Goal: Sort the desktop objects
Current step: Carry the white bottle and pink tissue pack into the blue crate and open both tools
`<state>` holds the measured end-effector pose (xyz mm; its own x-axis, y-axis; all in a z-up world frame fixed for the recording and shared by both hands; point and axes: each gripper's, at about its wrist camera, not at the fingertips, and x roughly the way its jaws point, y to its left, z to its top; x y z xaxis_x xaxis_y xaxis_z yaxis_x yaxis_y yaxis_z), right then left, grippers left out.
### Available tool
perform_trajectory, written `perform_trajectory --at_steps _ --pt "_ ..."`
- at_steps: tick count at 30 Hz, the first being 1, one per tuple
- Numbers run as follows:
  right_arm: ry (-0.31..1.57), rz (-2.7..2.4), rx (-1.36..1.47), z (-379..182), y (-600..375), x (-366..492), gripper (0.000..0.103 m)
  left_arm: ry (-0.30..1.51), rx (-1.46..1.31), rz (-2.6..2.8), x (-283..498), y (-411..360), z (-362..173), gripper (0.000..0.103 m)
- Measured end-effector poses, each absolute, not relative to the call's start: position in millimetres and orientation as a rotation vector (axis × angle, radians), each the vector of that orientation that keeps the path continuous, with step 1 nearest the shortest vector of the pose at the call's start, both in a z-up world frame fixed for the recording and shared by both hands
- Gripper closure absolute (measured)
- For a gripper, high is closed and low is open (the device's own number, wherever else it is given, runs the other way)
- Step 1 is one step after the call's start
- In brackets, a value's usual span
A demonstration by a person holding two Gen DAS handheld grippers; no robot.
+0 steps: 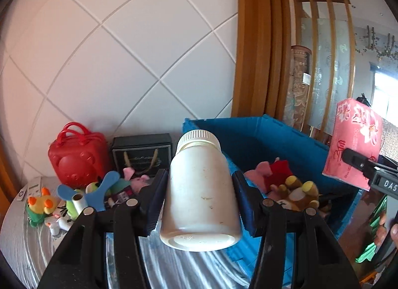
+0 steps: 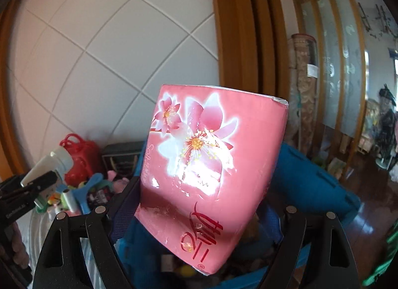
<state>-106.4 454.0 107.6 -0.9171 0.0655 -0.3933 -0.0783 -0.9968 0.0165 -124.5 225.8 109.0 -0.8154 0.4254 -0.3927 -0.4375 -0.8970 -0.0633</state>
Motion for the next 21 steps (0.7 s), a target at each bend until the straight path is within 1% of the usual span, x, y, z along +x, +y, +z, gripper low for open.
perform_trajectory --at_steps 3,10,16,21 --pt "0.023 2.961 -0.633 105.4 483.3 -112.3 0.017 0.070 -0.561 2.590 -122.9 275.4 113.5 0.051" --pt "-0.054 2.898 -0.744 80.7 545.7 -142.2 0.018 0.166 -0.697 2.502 -126.5 379.9 103.5 0.051" --pt "-0.103 2.854 -0.865 54.4 584.0 -159.9 0.018 0.239 -0.780 2.452 -123.4 428.9 87.7 0.051" --pt "-0.149 2.818 -0.969 34.9 602.6 -175.5 0.018 0.281 -0.813 2.444 -122.0 449.8 79.0 0.051"
